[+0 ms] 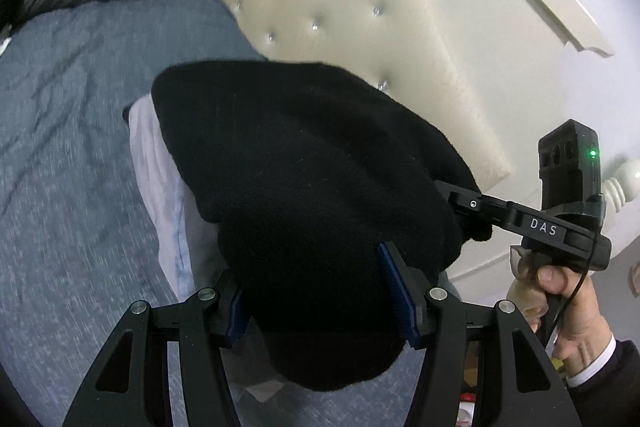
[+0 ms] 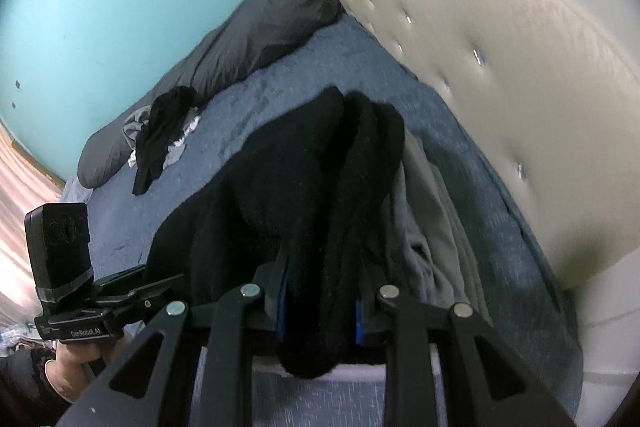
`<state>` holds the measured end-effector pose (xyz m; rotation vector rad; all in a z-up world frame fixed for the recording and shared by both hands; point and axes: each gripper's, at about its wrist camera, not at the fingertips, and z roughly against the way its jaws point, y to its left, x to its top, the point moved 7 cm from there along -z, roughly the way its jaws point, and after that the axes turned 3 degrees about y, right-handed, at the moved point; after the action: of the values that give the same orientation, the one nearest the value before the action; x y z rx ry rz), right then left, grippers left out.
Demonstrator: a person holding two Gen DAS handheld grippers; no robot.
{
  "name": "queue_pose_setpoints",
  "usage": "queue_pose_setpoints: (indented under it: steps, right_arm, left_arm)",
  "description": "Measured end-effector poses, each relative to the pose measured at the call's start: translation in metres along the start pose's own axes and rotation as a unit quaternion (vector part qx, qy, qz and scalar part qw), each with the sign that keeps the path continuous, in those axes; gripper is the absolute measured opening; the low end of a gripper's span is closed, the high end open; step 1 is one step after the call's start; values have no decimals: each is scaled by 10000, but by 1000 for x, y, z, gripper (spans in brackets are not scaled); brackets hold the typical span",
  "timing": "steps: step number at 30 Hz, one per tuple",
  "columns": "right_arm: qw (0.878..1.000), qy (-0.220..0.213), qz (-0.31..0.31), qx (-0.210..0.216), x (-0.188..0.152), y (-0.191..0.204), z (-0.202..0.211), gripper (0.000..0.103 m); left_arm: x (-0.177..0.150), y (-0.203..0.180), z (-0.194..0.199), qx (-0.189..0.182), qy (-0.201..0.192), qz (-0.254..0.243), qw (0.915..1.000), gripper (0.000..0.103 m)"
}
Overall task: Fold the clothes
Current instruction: 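Carry the folded sweatshirt with both tools over the stack of folded clothes, then lower the sweatshirt onto the clothes stack and open both tools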
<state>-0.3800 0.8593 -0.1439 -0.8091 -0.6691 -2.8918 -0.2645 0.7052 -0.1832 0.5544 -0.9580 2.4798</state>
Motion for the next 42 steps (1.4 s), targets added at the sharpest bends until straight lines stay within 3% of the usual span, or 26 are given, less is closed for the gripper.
queue_pose_setpoints:
  steps: [7, 13, 19, 23, 29, 32, 37, 42]
  right_arm:
    - [9992, 250, -300, 23, -21, -18, -8, 23]
    - [9992, 236, -336, 1, -28, -22, -11, 25]
    - [9994, 129, -290, -156, -28, -25, -5, 29]
    - [9992, -83, -204, -336, -29, -27, 11, 32]
    - [9940, -806, 154, -726, -16, -12, 46, 32]
    - [9922, -970, 398, -672, -11, 5, 47, 32]
    - [9926, -771, 716, -609, -12, 24, 18, 18]
    - [9926, -738, 529, -801, -17, 7, -5, 6]
  left_arm:
    - [-17, 7, -10, -137, 243, 237, 9993, 62]
    - [-26, 16, 4, -274, 299, 358, 9985, 62]
    - [-16, 19, 34, -135, 71, 93, 9998, 62]
    - [-2, 19, 52, 140, -319, -237, 9991, 62]
    - [10, 3, 43, 393, -409, -836, 9949, 62]
    - [11, -1, 34, 457, -375, -947, 9937, 62]
    - [3, 2, 18, 615, -241, -999, 9928, 61]
    - [-6, 12, 5, 734, -162, -978, 9924, 61]
